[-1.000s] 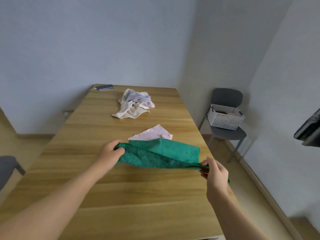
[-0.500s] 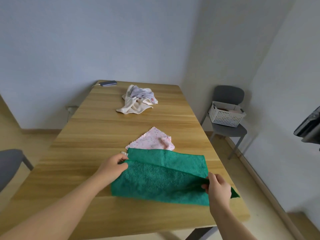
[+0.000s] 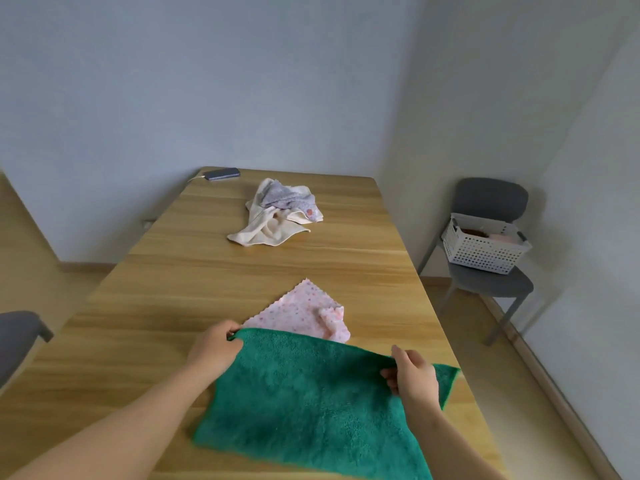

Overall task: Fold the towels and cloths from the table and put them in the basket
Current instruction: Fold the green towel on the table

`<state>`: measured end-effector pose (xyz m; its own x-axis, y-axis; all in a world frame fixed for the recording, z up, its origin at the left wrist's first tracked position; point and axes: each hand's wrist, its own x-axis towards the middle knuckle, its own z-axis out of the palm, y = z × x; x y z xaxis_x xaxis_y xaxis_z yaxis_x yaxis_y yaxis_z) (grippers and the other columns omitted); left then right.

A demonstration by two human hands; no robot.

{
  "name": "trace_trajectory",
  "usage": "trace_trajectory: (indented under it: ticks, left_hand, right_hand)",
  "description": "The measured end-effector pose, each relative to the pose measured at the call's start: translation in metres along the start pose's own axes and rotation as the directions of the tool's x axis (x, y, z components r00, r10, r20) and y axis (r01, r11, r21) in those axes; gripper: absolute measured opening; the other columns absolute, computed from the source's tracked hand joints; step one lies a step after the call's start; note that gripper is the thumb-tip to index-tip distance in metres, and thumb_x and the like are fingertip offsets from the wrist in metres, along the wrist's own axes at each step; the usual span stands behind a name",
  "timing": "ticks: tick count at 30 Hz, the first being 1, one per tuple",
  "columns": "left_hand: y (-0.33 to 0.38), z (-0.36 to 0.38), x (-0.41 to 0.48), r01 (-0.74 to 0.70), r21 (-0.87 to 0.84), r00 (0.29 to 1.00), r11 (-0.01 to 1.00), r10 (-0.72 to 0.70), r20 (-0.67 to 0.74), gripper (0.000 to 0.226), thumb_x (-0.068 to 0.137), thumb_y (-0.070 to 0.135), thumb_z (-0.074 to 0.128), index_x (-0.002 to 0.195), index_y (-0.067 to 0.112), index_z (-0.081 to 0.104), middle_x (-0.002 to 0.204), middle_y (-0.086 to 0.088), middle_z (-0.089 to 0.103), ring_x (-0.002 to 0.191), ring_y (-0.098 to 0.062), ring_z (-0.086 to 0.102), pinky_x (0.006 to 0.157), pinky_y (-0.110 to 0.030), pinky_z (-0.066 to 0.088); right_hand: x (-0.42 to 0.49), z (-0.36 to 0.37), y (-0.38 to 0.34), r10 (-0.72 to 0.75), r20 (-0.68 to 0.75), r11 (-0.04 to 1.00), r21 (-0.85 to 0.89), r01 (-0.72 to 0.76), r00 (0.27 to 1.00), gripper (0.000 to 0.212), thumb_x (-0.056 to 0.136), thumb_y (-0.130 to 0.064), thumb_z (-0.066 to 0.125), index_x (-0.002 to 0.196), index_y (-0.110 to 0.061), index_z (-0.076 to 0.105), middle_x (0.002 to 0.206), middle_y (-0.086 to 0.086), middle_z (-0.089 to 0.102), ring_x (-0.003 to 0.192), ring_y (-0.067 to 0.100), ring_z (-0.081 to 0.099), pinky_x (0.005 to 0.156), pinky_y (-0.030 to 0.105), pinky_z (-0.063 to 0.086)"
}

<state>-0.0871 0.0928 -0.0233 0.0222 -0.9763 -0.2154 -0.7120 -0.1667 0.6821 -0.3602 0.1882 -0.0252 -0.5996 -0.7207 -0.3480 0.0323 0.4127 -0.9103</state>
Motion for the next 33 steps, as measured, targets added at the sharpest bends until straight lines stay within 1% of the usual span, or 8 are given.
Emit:
trace_trajectory:
  ticks: [3,6,11,16,22,24,27,33]
  left_hand:
    - [-0.006,0.011,0.011,0.1,0.028,0.995,0.995,-0.1,0.018,0.03,0.091,0.006,0.046,0.12,0.009,0.054,0.075,0.001,0.053,0.056,-0.013,0.045,0.049,-0.023,0.031]
    - [-0.012,0.022,0.019,0.185,0.071,0.976,0.98,-0.192,0.1,0.041,0.09,0.009,0.048,0.13,0.013,0.042,0.078,0.004,0.048,0.06,-0.011,0.045,0.053,-0.024,0.033]
    - [-0.025,0.036,0.035,0.207,0.125,0.963,0.97,-0.225,0.149,0.06,0.083,0.017,0.058,0.139,0.023,0.037,0.096,0.001,0.058,0.082,-0.023,0.063,0.067,-0.033,0.049]
    - [-0.007,0.042,0.047,0.033,0.349,0.999,0.937,-0.039,0.009,0.037,0.093,0.025,0.046,0.13,0.026,0.046,0.131,-0.004,0.045,0.121,-0.024,0.042,0.093,-0.033,0.043]
    - [0.041,0.081,0.065,-0.288,0.288,0.912,0.913,0.17,0.373,0.037,0.096,0.015,0.042,0.127,0.033,0.051,0.143,0.003,0.036,0.126,-0.019,0.039,0.102,-0.035,0.041]
    - [0.054,0.095,0.07,-0.343,0.283,0.848,0.896,0.165,0.504,0.046,0.098,0.021,0.039,0.14,0.037,0.033,0.151,0.0,0.028,0.115,-0.02,0.051,0.093,-0.034,0.047]
    - [0.063,0.107,0.078,-0.306,0.286,0.811,0.908,0.091,0.578,0.053,0.1,0.022,0.033,0.146,0.041,0.014,0.151,-0.005,0.031,0.057,-0.007,0.045,0.052,-0.02,0.039]
    - [0.054,0.122,0.086,-0.271,0.371,0.856,0.888,0.046,0.515,0.057,0.099,0.01,0.034,0.143,0.044,0.02,0.138,0.001,0.048,0.048,-0.004,0.032,0.043,-0.017,0.029]
  right_hand:
    - [0.022,0.007,0.004,0.064,0.108,0.994,-0.094,-0.054,0.992,0.02,0.094,-0.027,0.051,0.102,-0.01,0.056,0.08,0.007,0.063,0.066,0.022,0.051,0.066,0.034,0.042]
    - [0.034,0.011,0.012,0.108,0.153,0.979,-0.19,-0.078,0.982,0.043,0.093,-0.024,0.052,0.133,-0.019,0.037,0.087,0.003,0.057,0.069,0.021,0.048,0.062,0.03,0.041]
    - [0.042,0.012,0.027,0.147,0.166,0.934,-0.349,-0.081,0.975,0.052,0.094,-0.023,0.053,0.142,-0.017,0.032,0.125,0.006,0.05,0.072,0.01,0.05,0.057,0.023,0.039]
    - [0.052,0.018,0.032,0.15,0.199,0.888,-0.458,-0.043,0.968,0.048,0.09,-0.024,0.058,0.134,-0.012,0.045,0.125,0.008,0.045,0.1,0.018,0.049,0.086,0.031,0.045]
    - [0.066,0.02,0.029,0.218,0.212,0.854,-0.515,-0.081,0.953,0.043,0.09,-0.027,0.057,0.13,-0.016,0.046,0.115,0.005,0.034,0.091,0.018,0.051,0.078,0.028,0.046]
    - [0.072,0.018,0.027,0.246,0.243,0.86,-0.501,-0.096,0.938,0.036,0.09,-0.026,0.057,0.124,-0.015,0.048,0.119,0.008,0.037,0.081,0.014,0.048,0.07,0.025,0.044]
    - [0.08,0.014,0.025,0.302,0.266,0.876,-0.457,-0.156,0.915,0.025,0.092,-0.026,0.056,0.114,-0.016,0.051,0.121,0.009,0.041,0.073,0.013,0.041,0.056,0.022,0.036]
    - [0.092,0.013,0.028,0.342,0.303,0.875,-0.447,-0.184,0.89,0.019,0.089,-0.028,0.058,0.102,-0.017,0.05,0.099,0.006,0.036,0.065,0.014,0.036,0.049,0.021,0.032]
